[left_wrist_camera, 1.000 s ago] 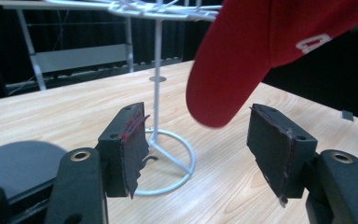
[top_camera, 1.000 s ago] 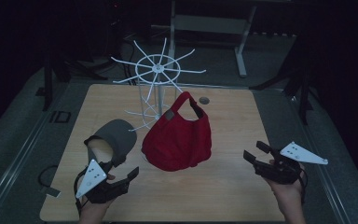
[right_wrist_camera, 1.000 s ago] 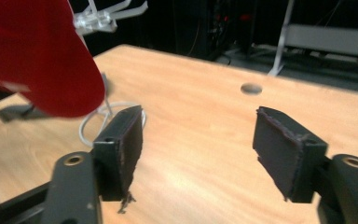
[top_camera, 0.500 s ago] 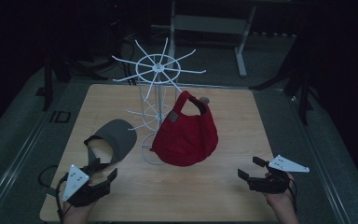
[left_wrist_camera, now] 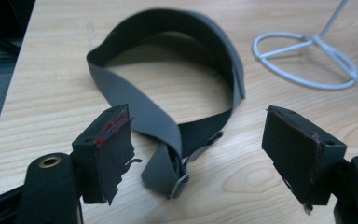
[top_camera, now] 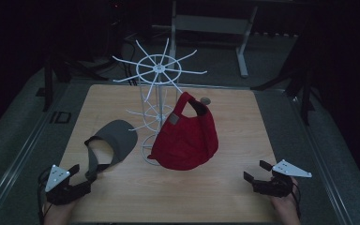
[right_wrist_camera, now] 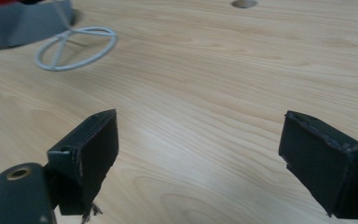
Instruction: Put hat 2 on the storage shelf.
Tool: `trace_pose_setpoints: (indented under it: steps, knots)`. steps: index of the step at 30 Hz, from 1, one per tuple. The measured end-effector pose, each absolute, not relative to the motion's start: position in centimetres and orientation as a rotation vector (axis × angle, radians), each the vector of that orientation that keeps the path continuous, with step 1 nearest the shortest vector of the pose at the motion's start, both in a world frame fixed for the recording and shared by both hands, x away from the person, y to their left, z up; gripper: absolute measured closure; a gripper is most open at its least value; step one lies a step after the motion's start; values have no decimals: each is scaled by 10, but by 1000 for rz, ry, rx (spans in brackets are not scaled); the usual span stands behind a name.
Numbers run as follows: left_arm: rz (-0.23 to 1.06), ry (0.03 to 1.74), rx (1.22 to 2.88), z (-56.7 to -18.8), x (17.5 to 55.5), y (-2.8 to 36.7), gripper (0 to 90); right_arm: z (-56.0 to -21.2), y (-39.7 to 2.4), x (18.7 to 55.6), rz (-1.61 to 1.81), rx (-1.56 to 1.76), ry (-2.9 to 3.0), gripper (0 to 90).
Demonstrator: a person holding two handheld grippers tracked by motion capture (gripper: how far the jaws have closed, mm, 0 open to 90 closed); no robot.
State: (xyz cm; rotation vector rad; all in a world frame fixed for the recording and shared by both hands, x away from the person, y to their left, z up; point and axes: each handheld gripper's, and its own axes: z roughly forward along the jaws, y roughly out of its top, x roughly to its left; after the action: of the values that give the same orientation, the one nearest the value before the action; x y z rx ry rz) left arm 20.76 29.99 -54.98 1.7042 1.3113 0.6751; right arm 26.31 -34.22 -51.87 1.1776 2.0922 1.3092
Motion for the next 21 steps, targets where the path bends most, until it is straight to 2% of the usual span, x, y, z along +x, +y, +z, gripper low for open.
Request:
trace_pose_setpoints:
  steps: [16, 17, 19, 21]
  knots:
    - [636, 1353, 1893, -564, 241, 291, 267, -550, -373, 266, 1248, 1280, 1970, 133]
    - [640, 1355, 1897, -565, 241, 289, 289, -551, -374, 266, 1244, 1282, 1969, 133]
    - [645, 1357, 1910, -566, 242, 289, 400, -553, -374, 267, 1236, 1285, 1968, 133]
    - [629, 1373, 1918, -566, 244, 289, 452, -554, -374, 267, 1236, 1293, 1962, 133]
